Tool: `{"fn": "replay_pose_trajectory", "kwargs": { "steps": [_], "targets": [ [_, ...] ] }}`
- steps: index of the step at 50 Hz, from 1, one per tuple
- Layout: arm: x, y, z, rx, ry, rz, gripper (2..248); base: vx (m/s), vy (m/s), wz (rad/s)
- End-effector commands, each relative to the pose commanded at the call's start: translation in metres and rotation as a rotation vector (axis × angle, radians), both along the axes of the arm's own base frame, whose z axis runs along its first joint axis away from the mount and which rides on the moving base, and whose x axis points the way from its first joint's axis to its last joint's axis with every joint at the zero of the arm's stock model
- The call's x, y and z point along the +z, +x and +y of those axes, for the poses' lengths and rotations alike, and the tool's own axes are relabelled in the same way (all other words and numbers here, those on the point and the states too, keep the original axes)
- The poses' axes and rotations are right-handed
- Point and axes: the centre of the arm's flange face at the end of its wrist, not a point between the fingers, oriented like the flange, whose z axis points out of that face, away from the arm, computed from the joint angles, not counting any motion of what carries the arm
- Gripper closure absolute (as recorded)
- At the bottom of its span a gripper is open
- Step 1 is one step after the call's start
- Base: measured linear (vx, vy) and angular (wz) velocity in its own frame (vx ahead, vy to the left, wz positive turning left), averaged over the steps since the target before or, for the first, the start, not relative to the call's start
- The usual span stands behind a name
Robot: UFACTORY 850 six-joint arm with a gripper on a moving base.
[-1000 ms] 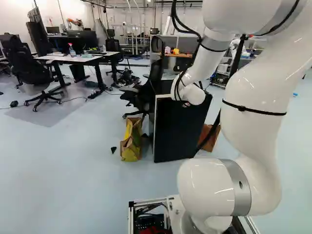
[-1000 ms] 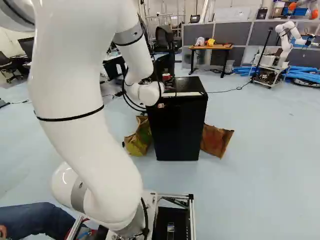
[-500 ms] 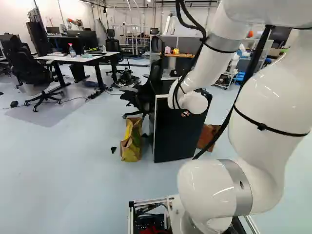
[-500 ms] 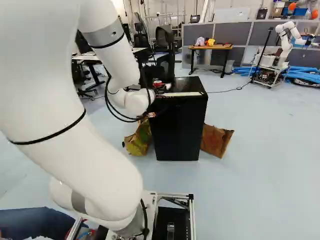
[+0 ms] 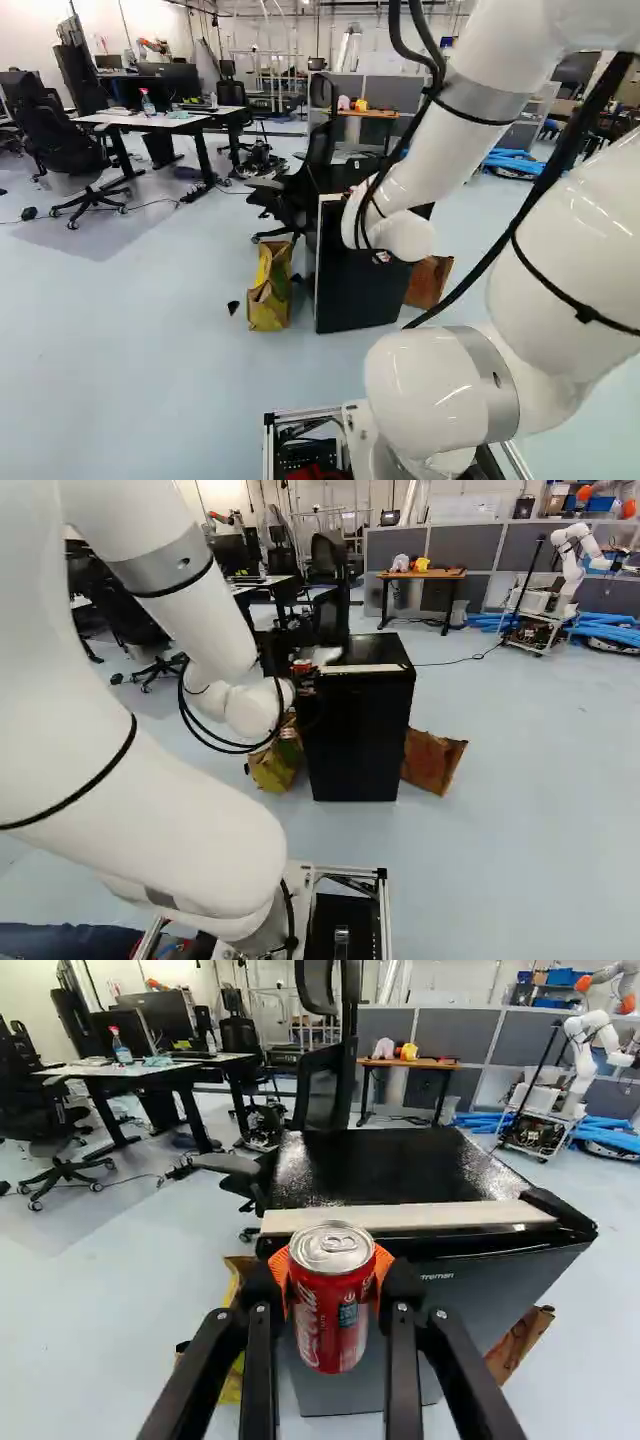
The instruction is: Grab a drink from the fridge
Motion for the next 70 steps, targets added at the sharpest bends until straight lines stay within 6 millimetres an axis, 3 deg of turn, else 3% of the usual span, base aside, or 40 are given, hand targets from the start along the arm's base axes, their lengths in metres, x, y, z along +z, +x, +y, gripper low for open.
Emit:
{"fn": "replay_pose_trajectory", "kwargs": {
  "steps": [32,70],
  "targets": [
    [-0.016,-0.047,0.011,0.023,0.006,0.039,150,0.000,0.000,0.000],
    [-0.019,-0.054,0.012,0.026,0.007,0.044,150,0.000,0.000,0.000]
  ]
}}
